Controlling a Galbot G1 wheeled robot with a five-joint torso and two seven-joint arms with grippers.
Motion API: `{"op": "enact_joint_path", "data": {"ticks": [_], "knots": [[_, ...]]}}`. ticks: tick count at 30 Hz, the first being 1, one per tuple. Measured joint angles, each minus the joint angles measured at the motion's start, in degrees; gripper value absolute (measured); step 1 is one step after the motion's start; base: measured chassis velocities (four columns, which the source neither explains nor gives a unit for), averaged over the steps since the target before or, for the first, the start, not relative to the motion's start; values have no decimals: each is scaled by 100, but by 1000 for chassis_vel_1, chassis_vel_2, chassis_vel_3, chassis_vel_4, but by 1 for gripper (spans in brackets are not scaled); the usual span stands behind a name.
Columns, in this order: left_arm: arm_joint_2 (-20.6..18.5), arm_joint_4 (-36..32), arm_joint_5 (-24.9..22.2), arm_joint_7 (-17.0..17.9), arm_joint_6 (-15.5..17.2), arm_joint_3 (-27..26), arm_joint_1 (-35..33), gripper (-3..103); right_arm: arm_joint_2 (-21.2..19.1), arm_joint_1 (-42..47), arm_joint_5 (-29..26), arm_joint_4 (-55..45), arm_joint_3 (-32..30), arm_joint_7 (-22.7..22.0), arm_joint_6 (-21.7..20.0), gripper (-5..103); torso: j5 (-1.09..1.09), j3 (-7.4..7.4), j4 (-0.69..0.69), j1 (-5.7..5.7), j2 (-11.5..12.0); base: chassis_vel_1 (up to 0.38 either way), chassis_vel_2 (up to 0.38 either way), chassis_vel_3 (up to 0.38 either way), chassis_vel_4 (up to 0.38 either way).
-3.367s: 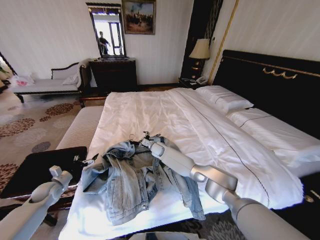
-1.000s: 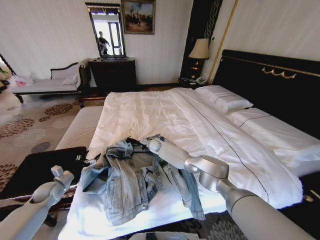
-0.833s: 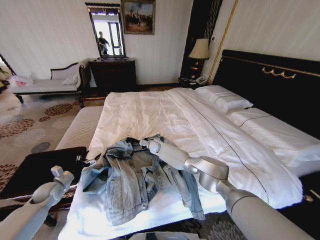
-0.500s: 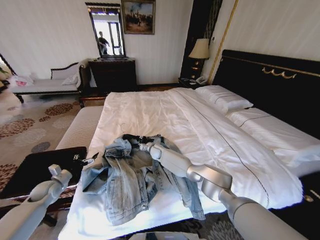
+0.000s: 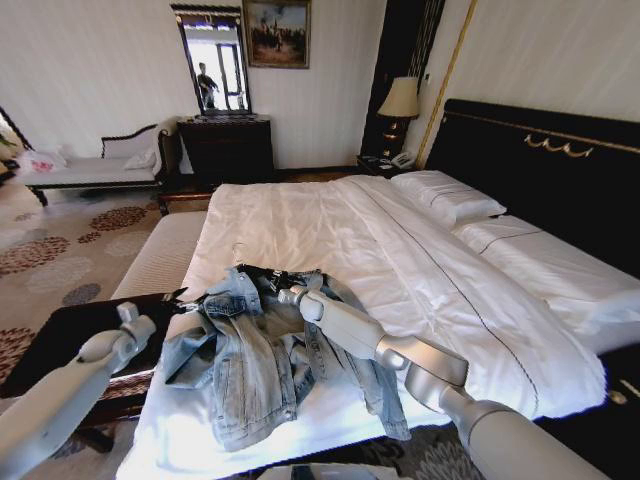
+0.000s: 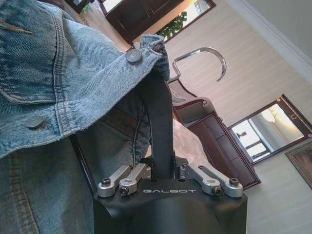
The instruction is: Pick up the clothes from the bed and hang them on the clothes hanger.
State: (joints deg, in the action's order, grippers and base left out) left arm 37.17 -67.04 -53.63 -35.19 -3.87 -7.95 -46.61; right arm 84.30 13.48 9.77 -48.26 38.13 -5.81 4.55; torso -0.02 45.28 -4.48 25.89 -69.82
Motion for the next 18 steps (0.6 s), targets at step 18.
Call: {"op": "enact_joint_path", "data": {"ticks": [18], "knots": [[637,1474,250,-1415,-357,1104,1508,88,-107,-9,-58,-365,74,-47,-15,21,2,-1,-1,-1,0,0,0,0,0]]}}
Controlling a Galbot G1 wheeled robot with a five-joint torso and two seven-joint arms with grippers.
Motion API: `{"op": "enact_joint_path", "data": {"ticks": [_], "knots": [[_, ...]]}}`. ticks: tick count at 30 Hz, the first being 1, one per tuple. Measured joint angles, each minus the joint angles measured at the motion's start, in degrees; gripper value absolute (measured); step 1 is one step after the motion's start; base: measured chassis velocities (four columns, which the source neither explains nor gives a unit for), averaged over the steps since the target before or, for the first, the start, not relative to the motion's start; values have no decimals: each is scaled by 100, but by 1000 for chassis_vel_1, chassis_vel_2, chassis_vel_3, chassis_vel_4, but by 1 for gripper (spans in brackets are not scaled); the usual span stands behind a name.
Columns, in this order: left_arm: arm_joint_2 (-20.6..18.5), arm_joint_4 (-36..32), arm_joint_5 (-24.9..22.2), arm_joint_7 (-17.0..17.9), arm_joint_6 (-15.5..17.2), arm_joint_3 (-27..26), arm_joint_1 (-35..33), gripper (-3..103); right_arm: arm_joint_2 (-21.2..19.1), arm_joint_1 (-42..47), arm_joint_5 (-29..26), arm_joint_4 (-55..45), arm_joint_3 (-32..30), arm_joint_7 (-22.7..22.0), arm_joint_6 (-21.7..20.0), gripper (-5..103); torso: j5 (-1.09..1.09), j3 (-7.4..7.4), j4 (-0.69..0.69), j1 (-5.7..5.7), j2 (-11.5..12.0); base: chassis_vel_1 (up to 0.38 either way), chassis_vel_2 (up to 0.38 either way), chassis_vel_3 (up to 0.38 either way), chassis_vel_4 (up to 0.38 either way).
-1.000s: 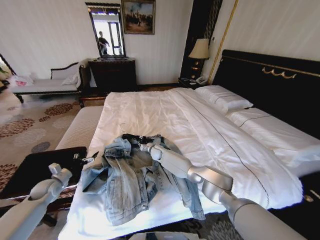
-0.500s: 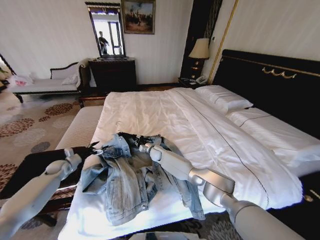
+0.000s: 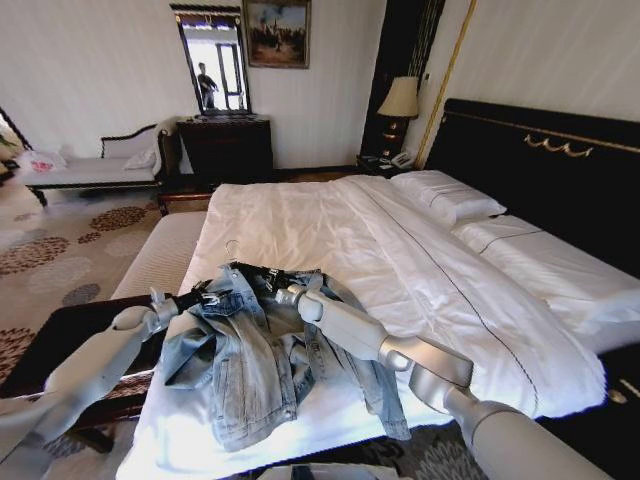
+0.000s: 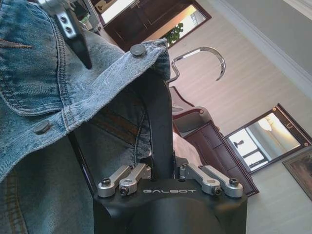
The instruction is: Pick up the clothes from the bed and hang them on the clothes hanger.
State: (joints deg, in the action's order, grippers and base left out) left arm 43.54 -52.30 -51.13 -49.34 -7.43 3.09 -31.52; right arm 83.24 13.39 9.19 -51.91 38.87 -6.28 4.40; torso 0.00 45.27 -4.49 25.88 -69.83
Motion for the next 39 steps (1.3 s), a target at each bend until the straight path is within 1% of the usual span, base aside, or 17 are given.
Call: {"op": "enact_joint_path", "data": {"ticks": [2,3,5,6,7,8,10,11,14,16,18,29,34,36,37,38,39], "knots": [[6,17,-10,-18,-14,-2,5,88,-1,4,-1,-2,0,-3,-1,21,0,0,0,0,0,0,0,0,0],[9,52,-31,-68,-87,-11,4,77,-13,31,-9,-32,0,-15,-9,21,1,0,2,0,0,0,0,0,0],[5,47,-45,-82,-158,-45,-47,67,-25,54,-10,-48,2,-24,-12,21,1,0,3,0,0,0,0,0,0],[5,47,-45,-82,-158,-45,-47,67,-25,54,-10,-48,2,-24,-12,21,1,0,3,0,0,0,0,0,0],[3,36,-46,-87,-177,-56,-69,61,-26,63,-10,-48,3,-25,-12,21,1,0,3,0,0,0,0,0,0],[3,27,-46,-104,-217,-66,-97,61,-26,76,-8,-48,3,-27,-12,21,1,0,3,0,0,0,0,0,0],[12,32,-44,-147,-282,-74,-127,50,-23,101,-6,-51,6,-38,-12,21,1,-1,3,-1,0,0,0,0,0],[12,32,-44,-147,-282,-74,-127,50,-23,101,-6,-51,6,-38,-12,21,1,-1,3,-1,0,0,0,0,0],[47,85,-39,-241,-342,-70,-150,34,-30,146,-6,-97,11,-60,-14,21,1,0,2,0,0,0,0,0,0],[56,100,-36,-272,-359,-62,-150,34,-37,152,-7,-107,11,-66,-15,21,1,0,2,0,0,0,0,0,0],[102,161,-33,-326,-437,-36,-147,24,-59,164,-9,-140,11,-83,-22,21,-1,0,1,0,0,0,0,0,0],[115,167,-62,-358,-621,-82,-215,24,-136,173,-62,-253,22,-93,-48,21,0,0,2,0,0,0,0,0,0],[69,106,-69,-360,-624,-106,-217,24,-213,173,-265,-397,52,-96,-109,21,0,0,2,0,0,0,0,0,0],[50,78,-70,-360,-624,-111,-221,24,-264,173,-361,-485,66,-96,-141,18,0,0,1,0,0,0,0,0,0],[36,88,-76,-270,-621,-131,-226,24,-323,173,-445,-559,76,-103,-174,22,-1,0,0,0,0,0,0,0,0],[30,81,-79,-260,-621,-148,-238,20,-387,176,-540,-642,85,-106,-210,27,2,0,2,0,0,0,0,0,0],[31,67,-76,-258,-621,-149,-250,20,-409,178,-592,-699,86,-109,-227,33,2,0,1,0,0,0,0,0,0]]}}
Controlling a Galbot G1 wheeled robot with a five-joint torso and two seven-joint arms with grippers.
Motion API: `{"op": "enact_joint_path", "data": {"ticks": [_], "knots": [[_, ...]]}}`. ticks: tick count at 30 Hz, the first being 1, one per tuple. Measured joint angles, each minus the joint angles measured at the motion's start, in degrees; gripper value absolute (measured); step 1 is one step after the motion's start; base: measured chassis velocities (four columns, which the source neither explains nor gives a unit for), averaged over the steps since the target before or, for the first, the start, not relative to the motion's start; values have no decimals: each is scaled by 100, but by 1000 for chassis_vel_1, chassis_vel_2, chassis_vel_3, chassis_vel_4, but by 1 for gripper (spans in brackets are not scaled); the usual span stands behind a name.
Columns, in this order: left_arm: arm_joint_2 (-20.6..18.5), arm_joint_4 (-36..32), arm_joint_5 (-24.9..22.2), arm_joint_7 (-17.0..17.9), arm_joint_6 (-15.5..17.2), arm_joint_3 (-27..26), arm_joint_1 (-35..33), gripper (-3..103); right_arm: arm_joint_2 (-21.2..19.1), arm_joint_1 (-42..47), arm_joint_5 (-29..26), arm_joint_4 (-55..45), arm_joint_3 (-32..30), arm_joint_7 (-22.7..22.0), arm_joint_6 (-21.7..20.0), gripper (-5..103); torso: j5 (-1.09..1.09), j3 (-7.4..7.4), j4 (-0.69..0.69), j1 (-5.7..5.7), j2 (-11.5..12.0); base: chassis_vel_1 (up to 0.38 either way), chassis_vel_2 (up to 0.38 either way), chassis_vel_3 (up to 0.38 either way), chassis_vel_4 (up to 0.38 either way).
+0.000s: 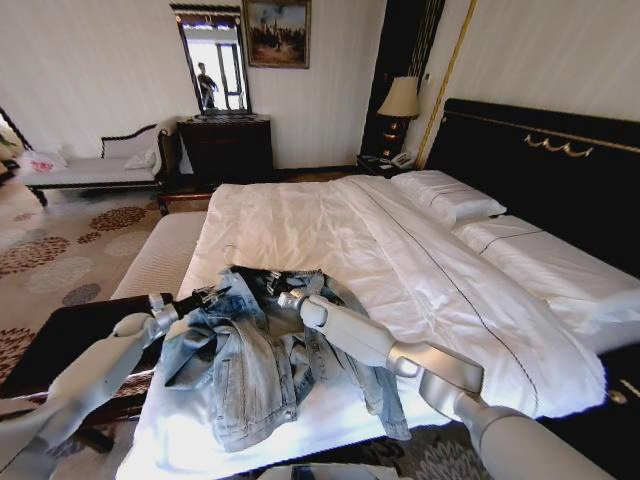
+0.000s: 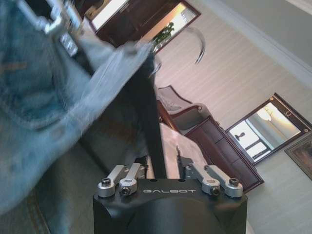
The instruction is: Pick up the clothes from the bed and hang them on the clothes hanger.
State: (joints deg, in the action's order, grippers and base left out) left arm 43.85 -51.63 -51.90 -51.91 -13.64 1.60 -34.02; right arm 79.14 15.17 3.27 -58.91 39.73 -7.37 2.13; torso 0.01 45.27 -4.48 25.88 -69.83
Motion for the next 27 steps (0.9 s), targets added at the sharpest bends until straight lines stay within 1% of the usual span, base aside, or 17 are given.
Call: {"op": "enact_joint_path", "data": {"ticks": [1,2,3,4,6,10,13,14,16,17,18,19,20,22,24,26,27], "knots": [[0,0,0,0,0,0,0,20,0,0,0,0,0,0,0,33,0,0,0,0,0,0,0,0,0],[-1,-16,6,2,0,-4,-17,18,-52,4,-93,-101,0,-7,-40,39,0,0,1,0,0,0,0,0,0],[-2,-22,10,4,0,-7,-25,17,-90,8,-156,-162,0,-8,-80,39,-1,0,1,0,0,0,0,0,0],[-4,-30,20,19,0,-18,-44,17,-213,28,-409,-424,0,-28,-283,49,0,0,0,0,0,0,0,0,0],[-4,-31,24,27,-2,-23,-52,17,-278,49,-539,-589,-6,-50,-396,49,-1,0,0,0,0,0,0,0,0],[-42,-100,40,41,-25,-52,-120,17,-509,131,-846,-1036,-178,-181,-781,71,0,-1,1,0,0,0,0,0,0],[-59,-157,51,50,-39,-79,-163,17,-571,131,-1001,-1110,-232,-242,-983,71,0,0,1,0,0,0,0,0,0],[-80,-332,55,79,-56,-141,-271,17,-667,103,-1411,-1187,-308,-328,-1370,82,0,0,2,0,0,0,0,0,0],[-88,-559,45,110,-65,-261,-426,17,-726,67,-1892,-1212,-376,-398,-1720,92,-1,0,1,0,0,0,0,0,0],[-88,-559,45,110,-65,-261,-426,17,-726,67,-1892,-1212,-376,-398,-1720,92,-1,0,1,0,0,0,0,0,0],[-87,-647,38,115,-68,-320,-494,17,-743,58,-2065,-1223,-392,-415,-1818,92,-1,0,0,0,0,0,0,0,0],[-87,-875,0,123,-83,-468,-678,17,-778,39,-2582,-1273,-400,-499,-2096,97,-1,0,0,0,0,0,0,0,0],[-87,-1042,-38,122,-115,-626,-851,17,-781,36,-2848,-1279,-400,-576,-2261,99,-1,0,0,0,0,0,0,0,0],[-87,-1124,-68,121,-139,-735,-957,17,-783,36,-2962,-1279,-401,-629,-2361,100,-1,0,0,0,0,0,0,0,0],[-91,-1334,-143,108,-183,-1064,-1290,17,-827,72,-3186,-1292,-437,-746,-2598,100,-1,0,3,0,0,0,0,0,0],[-137,-1506,-197,94,-197,-1270,-1539,17,-865,100,-3322,-1320,-447,-848,-2753,100,-1,-1,1,0,-1,0,0,0,0],[-137,-1506,-197,94,-197,-1270,-1539,17,-865,100,-3322,-1320,-447,-848,-2753,100,-1,-1,1,0,-1,0,0,0,0]]}}
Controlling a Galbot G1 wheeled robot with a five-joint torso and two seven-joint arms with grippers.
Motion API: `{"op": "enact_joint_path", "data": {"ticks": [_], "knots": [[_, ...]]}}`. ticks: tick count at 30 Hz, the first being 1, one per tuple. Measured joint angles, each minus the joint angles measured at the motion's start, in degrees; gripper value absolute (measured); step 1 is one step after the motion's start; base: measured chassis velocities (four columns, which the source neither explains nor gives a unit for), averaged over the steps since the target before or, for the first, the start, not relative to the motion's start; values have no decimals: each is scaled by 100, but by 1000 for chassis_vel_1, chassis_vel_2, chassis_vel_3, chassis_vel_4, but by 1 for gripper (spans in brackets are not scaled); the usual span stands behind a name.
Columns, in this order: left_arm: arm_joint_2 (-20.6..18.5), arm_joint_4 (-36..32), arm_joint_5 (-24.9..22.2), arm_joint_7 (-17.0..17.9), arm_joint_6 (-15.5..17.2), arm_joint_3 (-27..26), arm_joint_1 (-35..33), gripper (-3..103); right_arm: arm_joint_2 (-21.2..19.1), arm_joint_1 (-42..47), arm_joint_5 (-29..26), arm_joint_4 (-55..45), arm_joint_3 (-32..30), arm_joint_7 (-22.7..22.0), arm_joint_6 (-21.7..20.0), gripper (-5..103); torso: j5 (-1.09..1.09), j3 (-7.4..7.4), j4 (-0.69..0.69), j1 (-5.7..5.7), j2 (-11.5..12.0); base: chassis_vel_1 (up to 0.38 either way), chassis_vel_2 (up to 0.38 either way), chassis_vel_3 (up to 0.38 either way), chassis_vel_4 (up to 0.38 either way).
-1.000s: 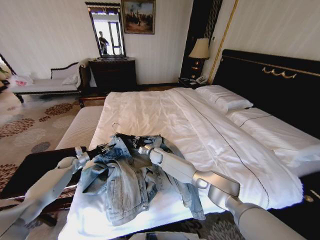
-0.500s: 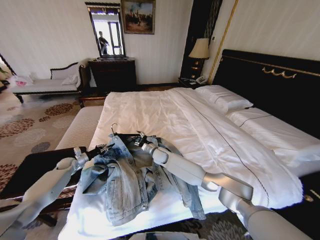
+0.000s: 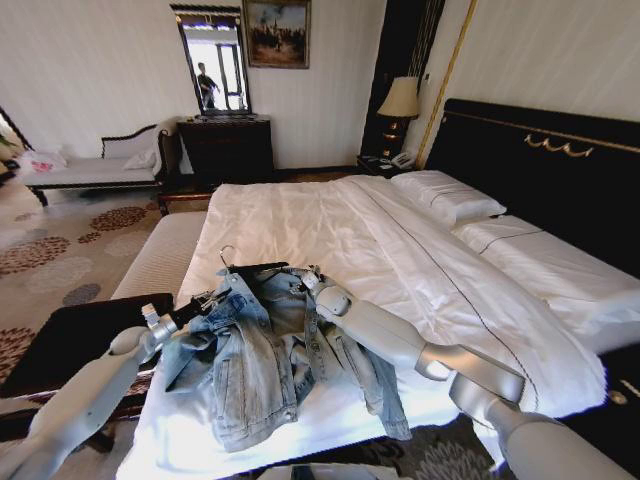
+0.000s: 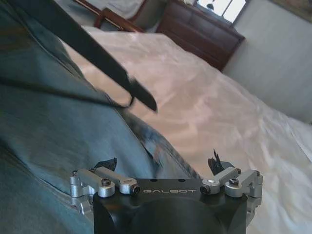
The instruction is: Pick up the clothes from the bed and hang them on the clothes hanger.
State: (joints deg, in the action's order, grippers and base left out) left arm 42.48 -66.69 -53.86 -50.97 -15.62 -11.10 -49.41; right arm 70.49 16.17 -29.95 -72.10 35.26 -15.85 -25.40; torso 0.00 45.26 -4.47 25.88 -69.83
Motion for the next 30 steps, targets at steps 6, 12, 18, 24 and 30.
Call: {"op": "enact_joint_path", "data": {"ticks": [6,12,18,24,30], "knots": [[-98,-214,-24,-57,-48,-253,-419,17,129,45,116,226,-131,-438,-160,100,0,0,1,-1,0,0,0,0,0],[-79,-310,31,-72,-98,-344,-624,17,341,35,-333,494,-265,-1217,-602,100,0,0,0,0,0,0,0,0,0],[-76,-337,56,-83,-127,-350,-662,17,499,-30,-1097,784,-358,-1445,-826,94,0,0,0,1,0,0,0,0,0],[-82,-418,55,-84,-128,-347,-664,17,557,-73,-1814,851,-363,-1545,-1025,78,0,0,-1,1,0,0,0,0,0],[-112,-543,66,-90,-122,-359,-759,17,625,-93,-2104,966,-416,-1638,-995,56,0,0,0,1,0,0,0,0,0]]}}
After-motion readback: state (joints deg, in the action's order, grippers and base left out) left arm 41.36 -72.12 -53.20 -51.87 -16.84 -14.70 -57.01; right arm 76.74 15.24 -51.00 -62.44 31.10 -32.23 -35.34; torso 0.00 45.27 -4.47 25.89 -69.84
